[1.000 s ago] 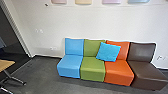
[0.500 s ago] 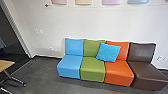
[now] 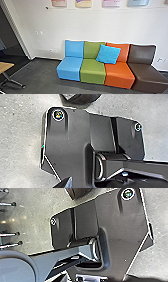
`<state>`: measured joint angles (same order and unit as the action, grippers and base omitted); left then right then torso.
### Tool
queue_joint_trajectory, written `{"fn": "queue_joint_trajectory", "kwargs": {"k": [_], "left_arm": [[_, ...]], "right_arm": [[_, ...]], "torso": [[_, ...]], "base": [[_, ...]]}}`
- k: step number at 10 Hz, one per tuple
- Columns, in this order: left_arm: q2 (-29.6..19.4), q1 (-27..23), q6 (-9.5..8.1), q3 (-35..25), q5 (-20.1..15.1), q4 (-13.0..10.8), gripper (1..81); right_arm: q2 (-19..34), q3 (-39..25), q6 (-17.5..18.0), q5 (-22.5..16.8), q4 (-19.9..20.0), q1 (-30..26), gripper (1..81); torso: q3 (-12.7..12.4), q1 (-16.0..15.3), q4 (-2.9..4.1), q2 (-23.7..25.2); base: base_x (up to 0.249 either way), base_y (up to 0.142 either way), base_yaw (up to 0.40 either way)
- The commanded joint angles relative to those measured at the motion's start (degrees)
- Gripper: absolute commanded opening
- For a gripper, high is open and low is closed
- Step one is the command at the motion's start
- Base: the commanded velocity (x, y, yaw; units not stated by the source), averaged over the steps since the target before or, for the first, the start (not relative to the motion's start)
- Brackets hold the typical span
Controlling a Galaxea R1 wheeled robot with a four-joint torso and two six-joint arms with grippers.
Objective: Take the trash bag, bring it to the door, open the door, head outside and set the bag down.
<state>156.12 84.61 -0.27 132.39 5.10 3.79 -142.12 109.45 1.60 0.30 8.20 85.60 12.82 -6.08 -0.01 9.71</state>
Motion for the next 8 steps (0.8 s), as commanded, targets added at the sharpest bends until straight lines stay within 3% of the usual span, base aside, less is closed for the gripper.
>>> {"fn": "queue_joint_trajectory", "kwargs": {"k": [1, 4, 5, 8], "left_arm": [[-3.4, -4.4, -0.17, -1.9, -3.8, 4.3, 81.1], [-4.4, -8.1, -0.17, -1.9, -8.4, 7.4, 81.1], [-4.3, -9.0, -0.08, -1.9, -9.5, 7.8, 81.1], [-4.4, -10.8, -0.09, -1.9, -11.0, 9.3, 81.1]], "right_arm": [[6.7, -6.5, 0.3, -4.0, 2.5, -2.9, 81.1], [12.4, -10.9, 0.3, -4.0, 4.5, -4.8, 81.1], [14.0, -11.4, 0.3, -4.1, 5.7, -6.0, 81.1], [17.8, -14.2, 0.3, -4.1, 6.7, -10.1, 81.1]], "torso": [[5.2, -3.6, 0.0, 5.6], [10.9, -7.4, 0.0, 11.5], [7.6, -8.8, 0.0, 13.7], [10.1, -12.1, 0.0, 18.8]], "base": [[0.0, 0.0, 0.0], [0.0, 0.0, 0.0], [0.0, 0.0, 0.0], [0.0, 0.0, 0.0]]}}
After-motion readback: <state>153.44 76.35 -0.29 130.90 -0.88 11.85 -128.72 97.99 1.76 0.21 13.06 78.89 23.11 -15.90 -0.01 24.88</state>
